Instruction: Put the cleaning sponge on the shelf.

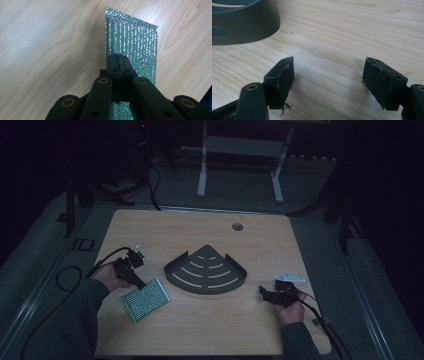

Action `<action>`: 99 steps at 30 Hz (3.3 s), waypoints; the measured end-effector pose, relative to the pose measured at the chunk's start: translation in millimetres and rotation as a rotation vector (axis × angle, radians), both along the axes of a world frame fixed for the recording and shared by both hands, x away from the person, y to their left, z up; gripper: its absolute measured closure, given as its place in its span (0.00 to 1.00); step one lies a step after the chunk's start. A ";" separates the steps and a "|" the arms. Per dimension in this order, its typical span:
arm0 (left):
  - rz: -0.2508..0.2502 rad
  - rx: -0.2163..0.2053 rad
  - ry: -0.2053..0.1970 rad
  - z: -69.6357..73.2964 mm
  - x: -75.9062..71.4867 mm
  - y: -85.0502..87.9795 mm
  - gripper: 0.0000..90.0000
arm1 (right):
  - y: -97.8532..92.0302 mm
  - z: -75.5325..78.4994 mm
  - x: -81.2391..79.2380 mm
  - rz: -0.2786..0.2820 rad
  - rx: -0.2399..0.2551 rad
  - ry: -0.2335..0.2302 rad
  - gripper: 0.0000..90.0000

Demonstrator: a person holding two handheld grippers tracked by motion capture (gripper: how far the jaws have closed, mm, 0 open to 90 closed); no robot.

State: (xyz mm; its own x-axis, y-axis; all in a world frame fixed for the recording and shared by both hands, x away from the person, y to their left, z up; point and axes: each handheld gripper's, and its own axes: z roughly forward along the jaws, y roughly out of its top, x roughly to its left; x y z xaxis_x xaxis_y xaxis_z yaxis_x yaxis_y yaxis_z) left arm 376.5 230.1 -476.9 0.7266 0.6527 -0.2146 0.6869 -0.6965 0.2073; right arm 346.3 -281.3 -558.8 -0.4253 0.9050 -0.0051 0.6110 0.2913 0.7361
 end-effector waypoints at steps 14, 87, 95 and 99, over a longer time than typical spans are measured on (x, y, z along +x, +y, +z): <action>0.008 0.038 -0.023 16.0 3.3 -5.2 1.00 | 0.0 0.0 0.0 0.000 0.000 0.000 0.28; 0.010 0.086 -0.161 88.8 48.6 -65.8 1.00 | -0.1 0.0 0.5 0.004 0.000 0.000 0.28; 0.034 0.090 -0.163 84.6 55.5 -74.5 1.00 | -0.2 0.0 0.7 0.005 0.000 0.001 0.27; 0.045 0.094 -0.163 82.8 58.1 -79.5 1.00 | -0.2 0.0 0.7 0.005 0.000 0.001 0.28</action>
